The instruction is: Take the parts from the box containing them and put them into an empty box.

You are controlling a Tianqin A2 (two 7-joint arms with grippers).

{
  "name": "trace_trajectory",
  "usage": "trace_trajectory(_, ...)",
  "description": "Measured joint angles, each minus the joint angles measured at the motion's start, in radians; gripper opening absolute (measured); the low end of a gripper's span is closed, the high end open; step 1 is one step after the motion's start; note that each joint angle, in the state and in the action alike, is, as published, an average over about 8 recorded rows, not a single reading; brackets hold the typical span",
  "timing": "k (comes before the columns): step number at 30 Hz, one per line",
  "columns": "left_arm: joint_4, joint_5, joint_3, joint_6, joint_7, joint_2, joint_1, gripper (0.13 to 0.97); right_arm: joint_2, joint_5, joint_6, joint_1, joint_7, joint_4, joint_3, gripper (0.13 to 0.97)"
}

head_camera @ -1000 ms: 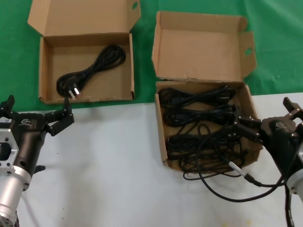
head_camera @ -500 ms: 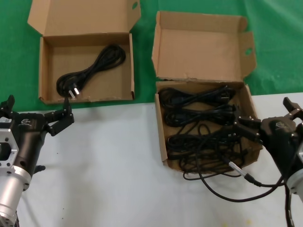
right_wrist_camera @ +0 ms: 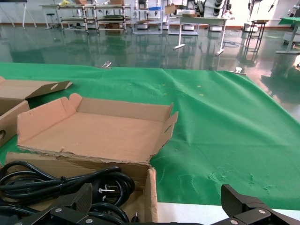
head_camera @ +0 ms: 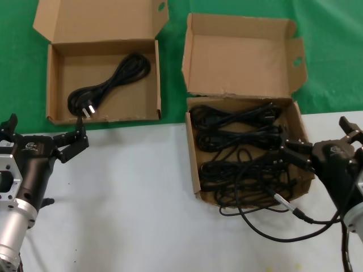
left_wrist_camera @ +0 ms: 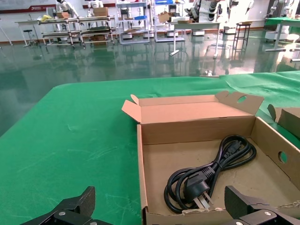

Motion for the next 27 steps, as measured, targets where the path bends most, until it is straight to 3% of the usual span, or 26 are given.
trace_trajectory(27, 0.000, 0.000, 0.000, 0.000, 0.000, 0.000, 0.000, 0.966, 0.000, 0.000, 0.000, 0.000, 0.000, 0.000, 0.000, 0.966)
